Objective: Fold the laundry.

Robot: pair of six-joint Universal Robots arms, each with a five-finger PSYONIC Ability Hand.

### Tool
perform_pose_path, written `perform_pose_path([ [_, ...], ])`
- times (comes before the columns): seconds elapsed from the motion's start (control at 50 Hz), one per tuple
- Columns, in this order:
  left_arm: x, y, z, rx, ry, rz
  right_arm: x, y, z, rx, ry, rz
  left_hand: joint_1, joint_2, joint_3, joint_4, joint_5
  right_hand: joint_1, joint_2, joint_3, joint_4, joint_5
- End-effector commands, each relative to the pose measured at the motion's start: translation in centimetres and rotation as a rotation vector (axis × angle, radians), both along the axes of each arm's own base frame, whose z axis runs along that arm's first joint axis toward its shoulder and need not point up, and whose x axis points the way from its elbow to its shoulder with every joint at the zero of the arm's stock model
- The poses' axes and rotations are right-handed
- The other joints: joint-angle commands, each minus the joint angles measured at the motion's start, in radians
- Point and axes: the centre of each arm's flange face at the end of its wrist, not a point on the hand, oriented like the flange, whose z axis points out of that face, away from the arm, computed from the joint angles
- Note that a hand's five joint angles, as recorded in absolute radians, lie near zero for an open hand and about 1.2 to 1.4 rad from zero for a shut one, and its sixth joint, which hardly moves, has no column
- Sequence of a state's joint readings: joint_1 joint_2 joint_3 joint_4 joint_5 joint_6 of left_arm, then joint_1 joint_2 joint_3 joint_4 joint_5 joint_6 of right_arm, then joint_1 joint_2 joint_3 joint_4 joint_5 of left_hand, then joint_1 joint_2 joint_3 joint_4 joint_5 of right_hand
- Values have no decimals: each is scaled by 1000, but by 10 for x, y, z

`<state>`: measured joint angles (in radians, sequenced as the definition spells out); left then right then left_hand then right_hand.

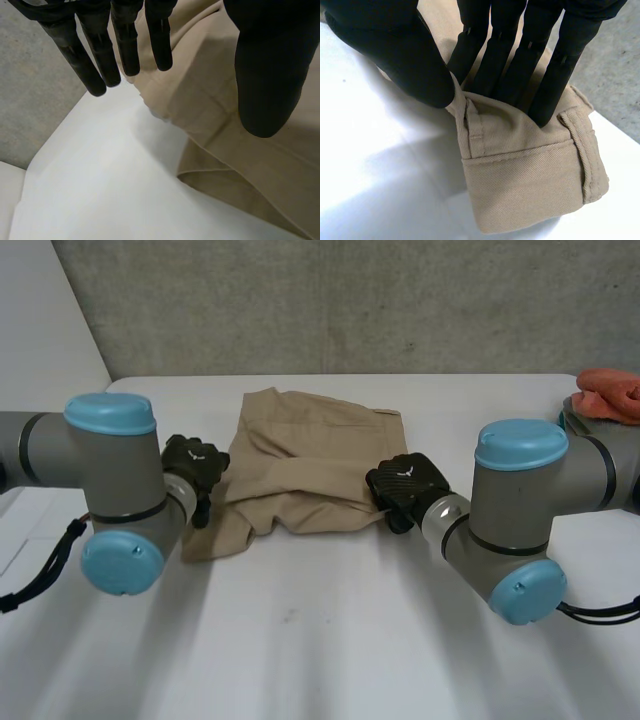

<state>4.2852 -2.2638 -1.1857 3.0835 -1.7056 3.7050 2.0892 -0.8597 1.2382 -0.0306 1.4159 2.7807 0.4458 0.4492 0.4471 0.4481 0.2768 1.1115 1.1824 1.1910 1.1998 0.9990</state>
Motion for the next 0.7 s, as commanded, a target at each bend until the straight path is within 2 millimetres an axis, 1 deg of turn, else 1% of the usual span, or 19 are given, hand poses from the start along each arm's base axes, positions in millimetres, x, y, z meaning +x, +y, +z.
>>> perform_pose_path([
  [0.02, -6, -2, -3, 22, -7, -29, -5, -5, -5, -3, 28, -4, 132, 128, 130, 129, 126, 285, 214, 205, 196, 223],
  [0.06, -3, -4, 3, 16, -4, -11, -6, -7, -1, -8, 23, -16, 138, 134, 136, 135, 132, 285, 214, 205, 196, 223],
  [0.08, -1, -4, 14, -2, 10, -1, -7, -7, 2, -9, 17, -22, 138, 134, 136, 135, 132, 64, -7, -16, -25, 1],
  [0.1, 1, -4, 20, -13, 21, 7, -8, -7, 5, -7, 10, -27, 135, 131, 133, 132, 129, -32, -103, -111, -120, -94],
  [0.14, 4, -2, 38, -42, 52, 14, -10, -7, 13, -6, -8, -39, 120, 117, 119, 118, 114, -141, -212, -220, -229, -203],
  [0.16, 7, 4, 56, -67, 88, 15, -12, -7, 22, -1, -31, -55, 94, 90, 92, 92, 88, -249, -320, -328, -337, -311],
  [0.2, 9, 10, 72, -89, 129, 11, -15, -6, 31, 9, -56, -76, 88, 84, 86, 85, 82, -367, -438, -446, -455, -429],
  [0.24, 10, 23, 87, -91, 178, -5, -19, -2, 42, 38, -87, -107, 108, 105, 107, 106, 102, -420, -491, -500, -508, -482],
  [0.3, 12, 36, 92, -61, 209, -30, -24, 3, 49, 75, -97, -133, 196, 193, 195, 194, 190, -432, -503, -511, -520, -494],
  [0.32, 12, 43, 91, -32, 217, -47, -28, 7, 52, 99, -94, -149, 281, 277, 279, 278, 275, -432, -503, -512, -520, -494],
  [0.36, 15, 50, 88, 4, 218, -53, -32, 10, 54, 115, -78, -168, 390, 386, 388, 387, 384, -441, -512, -520, -529, -503],
  [0.4, 17, 60, 77, 72, 207, -58, -39, 15, 53, 134, -41, -193, 466, 463, 465, 464, 460, -441, -512, -520, -529, -503],
  [0.46, 21, 66, 65, 135, 188, -46, -44, 19, 47, 153, 1, -208, 487, 484, 486, 485, 481, -441, -512, -520, -529, -503],
  [0.48, 22, 69, 56, 171, 172, -43, -47, 21, 41, 160, 28, -214, 478, 475, 477, 476, 473, -449, -520, -529, -538, -511],
  [0.54, 22, 70, 42, 208, 156, -40, -48, 22, 33, 150, 52, -213, 385, 381, 383, 382, 379, -493, -564, -573, -582, -555],
  [0.56, 22, 66, 33, 218, 148, -34, -48, 21, 25, 139, 57, -212, 227, 224, 226, 225, 222, -511, -582, -591, -599, -573],
  [0.6, 23, 59, 25, 215, 145, -25, -47, 20, 18, 126, 61, -203, 106, 102, 104, 104, 100, -529, -600, -608, -617, -591],
  [0.64, 21, 50, 16, 201, 149, -20, -45, 19, 8, 101, 57, -192, 24, 20, 22, 21, 18, -540, -611, -620, -629, -603],
  [0.7, 18, 40, 9, 184, 157, -25, -41, 16, -2, 79, 48, -180, 14, 11, 13, 12, 9, -543, -614, -623, -632, -605],
])
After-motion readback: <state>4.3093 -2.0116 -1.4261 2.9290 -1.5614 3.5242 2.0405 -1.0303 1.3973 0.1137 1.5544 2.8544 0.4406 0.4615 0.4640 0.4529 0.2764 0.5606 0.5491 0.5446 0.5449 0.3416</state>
